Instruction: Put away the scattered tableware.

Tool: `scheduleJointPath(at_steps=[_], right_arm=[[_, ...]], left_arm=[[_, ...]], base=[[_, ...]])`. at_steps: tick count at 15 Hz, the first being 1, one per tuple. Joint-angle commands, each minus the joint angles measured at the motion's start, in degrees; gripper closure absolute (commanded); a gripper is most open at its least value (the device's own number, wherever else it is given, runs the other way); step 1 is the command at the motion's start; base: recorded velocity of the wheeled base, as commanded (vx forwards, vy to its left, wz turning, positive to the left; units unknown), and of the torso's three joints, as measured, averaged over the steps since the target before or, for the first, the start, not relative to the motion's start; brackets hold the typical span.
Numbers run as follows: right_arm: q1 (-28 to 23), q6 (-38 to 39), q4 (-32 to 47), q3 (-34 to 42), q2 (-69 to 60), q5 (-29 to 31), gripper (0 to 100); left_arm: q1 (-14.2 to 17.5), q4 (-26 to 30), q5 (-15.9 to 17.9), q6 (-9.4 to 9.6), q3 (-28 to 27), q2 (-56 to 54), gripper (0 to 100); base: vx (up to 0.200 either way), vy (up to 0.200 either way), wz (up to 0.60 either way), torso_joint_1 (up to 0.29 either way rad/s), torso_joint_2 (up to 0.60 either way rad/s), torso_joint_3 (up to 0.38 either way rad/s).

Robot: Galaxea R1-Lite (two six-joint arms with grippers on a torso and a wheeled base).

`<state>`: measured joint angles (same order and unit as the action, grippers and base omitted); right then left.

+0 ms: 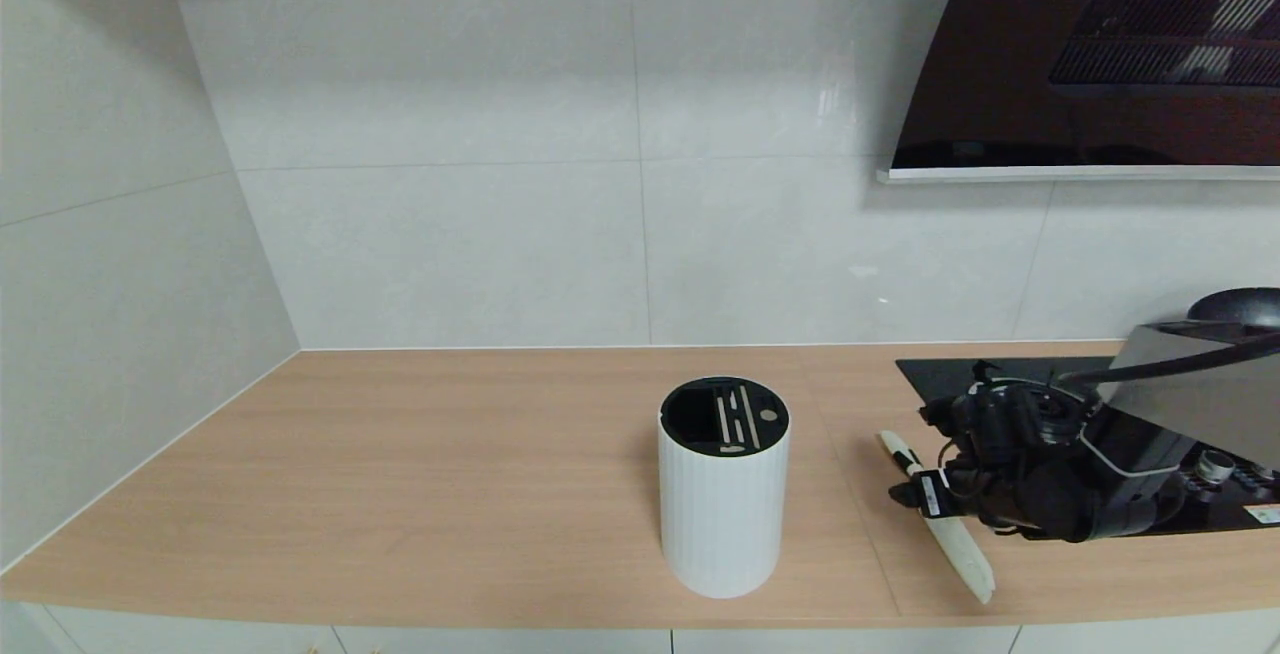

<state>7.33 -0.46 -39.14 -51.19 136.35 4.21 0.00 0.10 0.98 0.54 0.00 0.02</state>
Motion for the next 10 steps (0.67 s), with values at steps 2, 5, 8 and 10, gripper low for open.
scheduleJointPath(at_steps=[2, 5, 8, 10], right_arm=[[-0.30, -0.06, -0.06, -1.02, 2.87, 0.28, 0], [-1.00, -0.06, 0.03, -2.69, 4.01, 0.28, 0], [-1.09, -0.06, 0.03, -2.95, 4.45, 0.28, 0], [-1.17, 0.02, 0.03, -3.57, 4.54, 0.19, 0]], left_arm=[[0.00, -0.01, -0.01, -0.01, 0.00, -0.02, 0], [0.00, -0.01, -0.01, -0.01, 0.00, -0.02, 0], [0.00, -0.01, -0.01, -0.01, 0.00, -0.02, 0], [0.00, -0.01, -0.01, 0.08, 0.00, -0.02, 0]], base=[[0.000, 0.000, 0.00, 0.000, 0.00, 0.000], [0.000, 0.000, 0.00, 0.000, 0.00, 0.000], [0.000, 0.000, 0.00, 0.000, 0.00, 0.000], [0.000, 0.000, 0.00, 0.000, 0.00, 0.000]])
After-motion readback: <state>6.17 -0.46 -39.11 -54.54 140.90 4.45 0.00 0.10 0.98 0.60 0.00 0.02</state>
